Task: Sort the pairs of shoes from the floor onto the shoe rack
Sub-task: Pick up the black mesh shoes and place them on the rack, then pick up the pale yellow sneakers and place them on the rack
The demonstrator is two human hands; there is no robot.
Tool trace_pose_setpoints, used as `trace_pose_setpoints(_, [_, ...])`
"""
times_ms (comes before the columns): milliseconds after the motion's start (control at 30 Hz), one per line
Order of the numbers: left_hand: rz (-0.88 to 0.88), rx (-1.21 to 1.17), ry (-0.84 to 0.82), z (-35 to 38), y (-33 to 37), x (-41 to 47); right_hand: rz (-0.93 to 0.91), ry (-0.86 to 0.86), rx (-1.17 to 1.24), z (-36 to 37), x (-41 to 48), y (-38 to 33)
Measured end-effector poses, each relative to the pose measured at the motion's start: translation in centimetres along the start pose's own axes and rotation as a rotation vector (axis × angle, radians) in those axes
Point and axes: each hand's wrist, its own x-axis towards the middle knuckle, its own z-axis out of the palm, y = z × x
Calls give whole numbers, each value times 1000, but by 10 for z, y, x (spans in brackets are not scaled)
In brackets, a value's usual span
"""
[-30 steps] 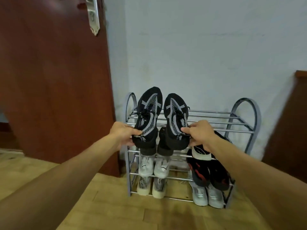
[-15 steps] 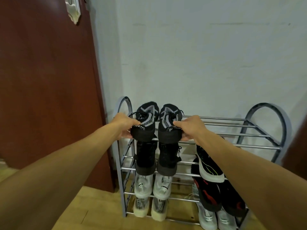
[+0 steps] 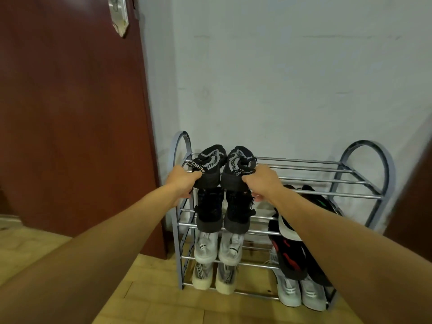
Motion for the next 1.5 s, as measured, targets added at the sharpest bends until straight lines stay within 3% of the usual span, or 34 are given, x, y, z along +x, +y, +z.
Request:
trace_pose_setpoints(200, [-44,32,-118,-23,-34,-65,-38,-31,-85,22,-71,4])
trace_pose_setpoints(400, [-16,212,-274,-51,-96,-130,-45,-244,-203,74,-141,16])
trace_pose_setpoints(600, [-150,369,-402,-74,-198,-181,-43,-468,-332,147,-189,40])
trace_pose_setpoints(833, [-412,380,-436,-86,-329,-214,-14,-705,-434,244,-229,88])
trace_pose_setpoints(1100, [-518,689,-496,-92,-457,-229,45,-860,-496,332,-243,143])
trace_pose_setpoints(1300, [-645,877,-459,-103,-529,-225,25,-945,-528,357,-236,180])
trace_pose_setpoints(1500, [-768,937,-430,-92,-552,-232,43,-963,-503,349,-225,195])
